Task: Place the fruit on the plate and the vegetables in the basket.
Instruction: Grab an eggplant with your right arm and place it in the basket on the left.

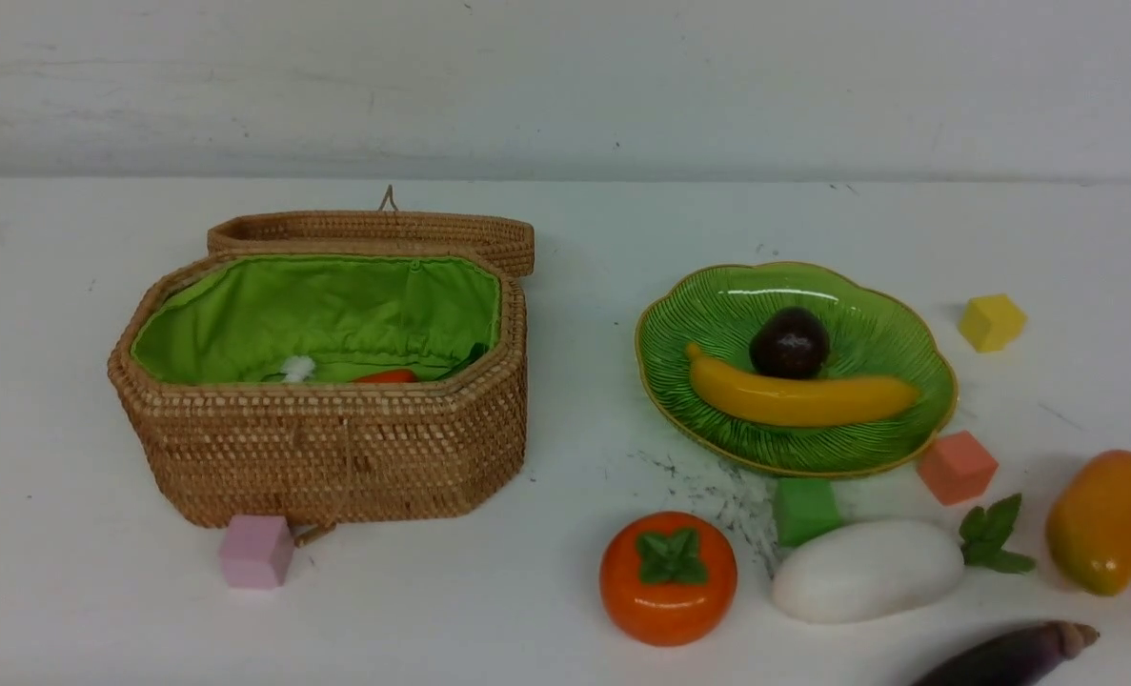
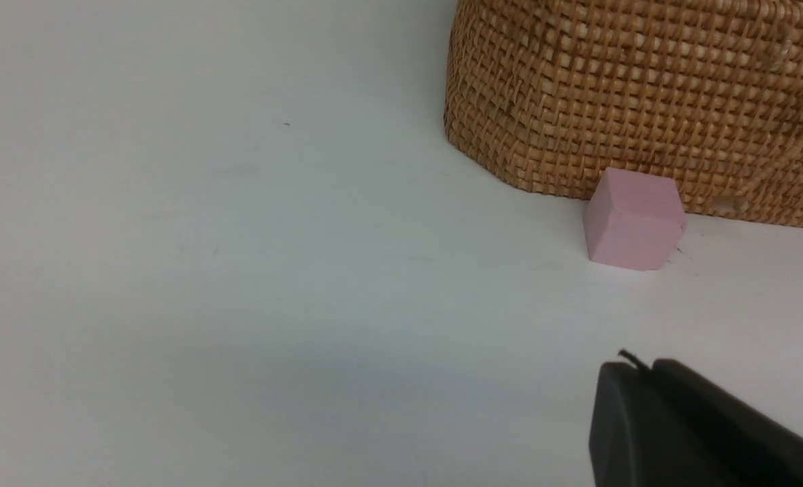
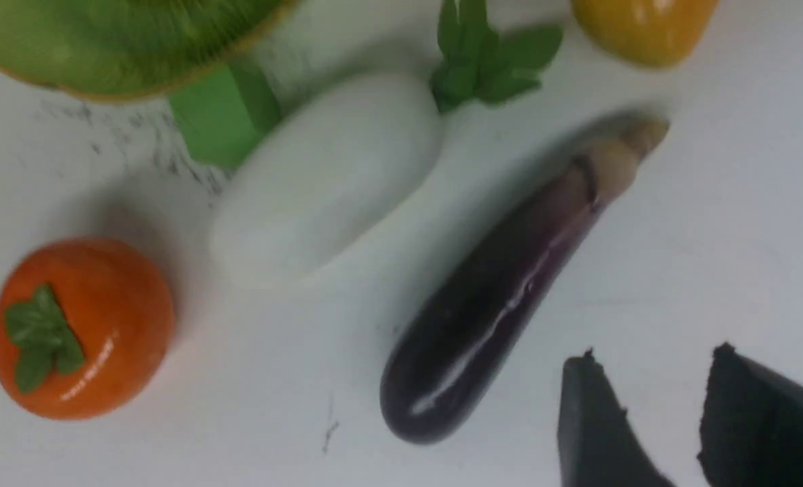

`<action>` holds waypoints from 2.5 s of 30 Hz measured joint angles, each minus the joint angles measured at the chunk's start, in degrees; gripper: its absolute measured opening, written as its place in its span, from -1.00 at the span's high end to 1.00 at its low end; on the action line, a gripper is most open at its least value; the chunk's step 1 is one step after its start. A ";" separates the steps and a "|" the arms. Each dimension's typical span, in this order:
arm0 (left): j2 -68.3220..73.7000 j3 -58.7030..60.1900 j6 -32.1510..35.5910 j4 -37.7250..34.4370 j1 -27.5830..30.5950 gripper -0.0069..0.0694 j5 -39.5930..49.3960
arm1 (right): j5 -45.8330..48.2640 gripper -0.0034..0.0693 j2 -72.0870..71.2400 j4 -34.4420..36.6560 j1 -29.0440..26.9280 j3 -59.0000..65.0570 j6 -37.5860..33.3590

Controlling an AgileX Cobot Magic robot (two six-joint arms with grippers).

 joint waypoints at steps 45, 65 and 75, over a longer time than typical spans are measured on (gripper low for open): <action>0.00 0.00 0.00 0.02 0.00 0.74 0.00 | -3.06 -0.09 6.22 11.75 0.00 -7.96 -20.50; 0.00 0.00 0.00 0.02 0.00 0.71 0.00 | 1.90 -0.09 41.36 12.69 23.74 -58.11 -41.84; 0.00 0.00 0.00 0.19 0.00 0.69 0.00 | 2.94 -0.09 61.70 13.14 31.89 -82.09 -45.81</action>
